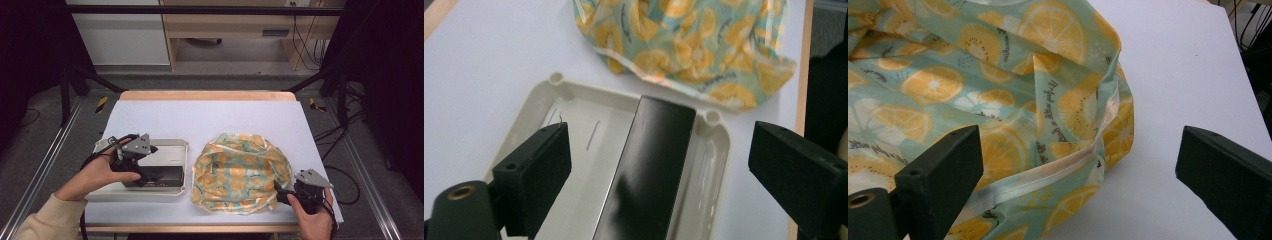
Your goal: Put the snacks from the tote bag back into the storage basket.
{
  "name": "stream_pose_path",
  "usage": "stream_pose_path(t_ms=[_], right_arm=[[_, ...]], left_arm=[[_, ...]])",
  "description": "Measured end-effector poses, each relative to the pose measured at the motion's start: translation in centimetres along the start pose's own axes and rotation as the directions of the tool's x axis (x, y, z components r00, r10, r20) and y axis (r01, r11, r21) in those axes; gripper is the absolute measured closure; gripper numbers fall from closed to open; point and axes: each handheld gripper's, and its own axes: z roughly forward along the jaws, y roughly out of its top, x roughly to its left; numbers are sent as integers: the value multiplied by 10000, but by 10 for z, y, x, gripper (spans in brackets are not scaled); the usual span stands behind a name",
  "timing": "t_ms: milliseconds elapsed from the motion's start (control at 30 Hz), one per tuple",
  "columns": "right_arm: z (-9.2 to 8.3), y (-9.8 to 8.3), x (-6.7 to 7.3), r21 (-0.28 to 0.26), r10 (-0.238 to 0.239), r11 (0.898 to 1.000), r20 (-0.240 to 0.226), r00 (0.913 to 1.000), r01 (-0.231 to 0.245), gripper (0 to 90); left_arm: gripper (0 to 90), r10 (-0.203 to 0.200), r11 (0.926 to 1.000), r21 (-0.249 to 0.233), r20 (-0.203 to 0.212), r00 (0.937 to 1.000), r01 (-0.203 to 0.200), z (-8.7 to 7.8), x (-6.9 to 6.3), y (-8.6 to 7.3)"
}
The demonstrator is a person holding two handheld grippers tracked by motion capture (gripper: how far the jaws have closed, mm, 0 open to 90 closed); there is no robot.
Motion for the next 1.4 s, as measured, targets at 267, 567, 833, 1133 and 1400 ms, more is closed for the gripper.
stream_pose_path(t_ms=[267,567,833,1133,1400], right_arm=[[1,0,0,4,-21,10000,38,10000,21,54],[-1,0,-1,-114,34,9999,17,10000,-34,53],[-1,0,0,-86,-7,10000,110,9999,8,54],[1,0,2,62,-87,9999,65,9999,87,55],[0,0,1,5,-90,10000,70,9999,90,55]], left_arm=[[109,-854,9940,-728,-543,9949,814,14,-2,16],[139,-1779,9707,-1930,-1768,9680,1431,11,-2,14],[122,-2413,9592,-2030,-2257,9438,1967,-1,4,-10],[117,-2937,9497,-1867,-2532,9217,2513,0,13,-33],[118,-3744,9213,-2174,-2731,8861,3223,-5,24,-53]])
